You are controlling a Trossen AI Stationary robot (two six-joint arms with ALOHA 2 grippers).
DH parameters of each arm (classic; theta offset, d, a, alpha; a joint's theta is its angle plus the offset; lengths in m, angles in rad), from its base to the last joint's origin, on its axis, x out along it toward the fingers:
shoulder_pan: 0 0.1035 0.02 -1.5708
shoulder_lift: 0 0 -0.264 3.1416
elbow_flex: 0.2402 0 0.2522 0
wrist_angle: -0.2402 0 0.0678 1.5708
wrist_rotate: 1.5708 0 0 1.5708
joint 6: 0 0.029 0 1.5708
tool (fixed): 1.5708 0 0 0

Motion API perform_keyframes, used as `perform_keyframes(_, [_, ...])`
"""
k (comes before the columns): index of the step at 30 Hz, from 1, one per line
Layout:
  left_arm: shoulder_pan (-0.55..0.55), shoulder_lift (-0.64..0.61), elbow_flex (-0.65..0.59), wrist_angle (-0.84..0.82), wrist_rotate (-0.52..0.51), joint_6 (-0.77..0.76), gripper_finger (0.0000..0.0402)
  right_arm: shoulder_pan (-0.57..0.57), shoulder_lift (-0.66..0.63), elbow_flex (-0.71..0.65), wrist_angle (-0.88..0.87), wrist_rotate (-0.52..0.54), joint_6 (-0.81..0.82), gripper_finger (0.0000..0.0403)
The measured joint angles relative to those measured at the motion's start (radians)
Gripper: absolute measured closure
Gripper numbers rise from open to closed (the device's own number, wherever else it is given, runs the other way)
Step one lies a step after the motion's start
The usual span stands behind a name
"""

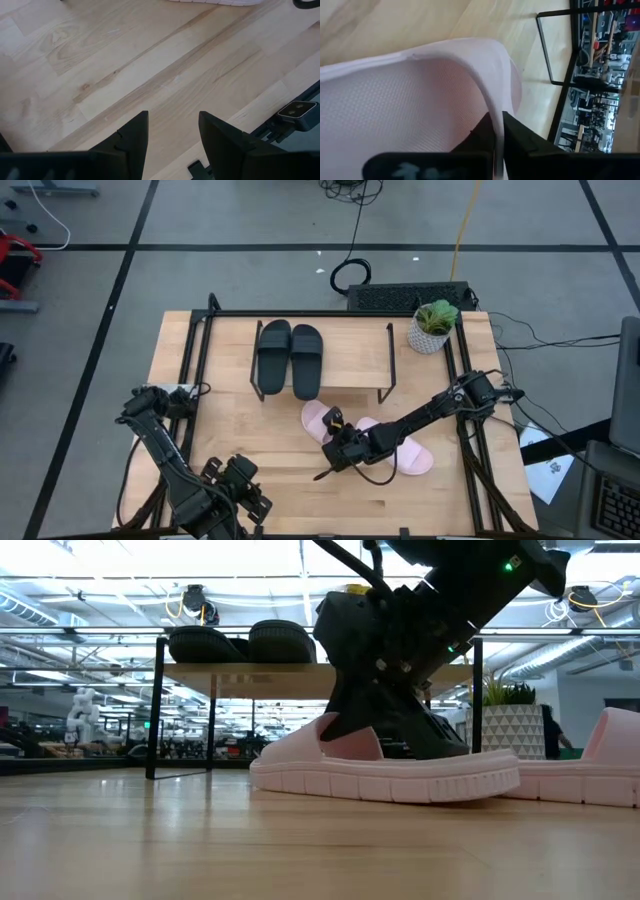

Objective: Pick and place slides into the shelf
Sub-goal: Put the left pink slipper onto the shelf

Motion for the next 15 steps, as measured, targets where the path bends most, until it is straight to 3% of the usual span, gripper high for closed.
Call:
perform_keyframes(9, [0.000,0.000,0.000,0.000,0.000,0.000,0.0229,0.012,-0.004,0.010,-0.009,0.004,-0.004,0.0400])
perform_keyframes(15, [0.000,0.000,0.000,0.000,-0.001,-0.001,0.0229,0.045,-0.003,0.102,-0.063,-0.002,-0.015,0.0401])
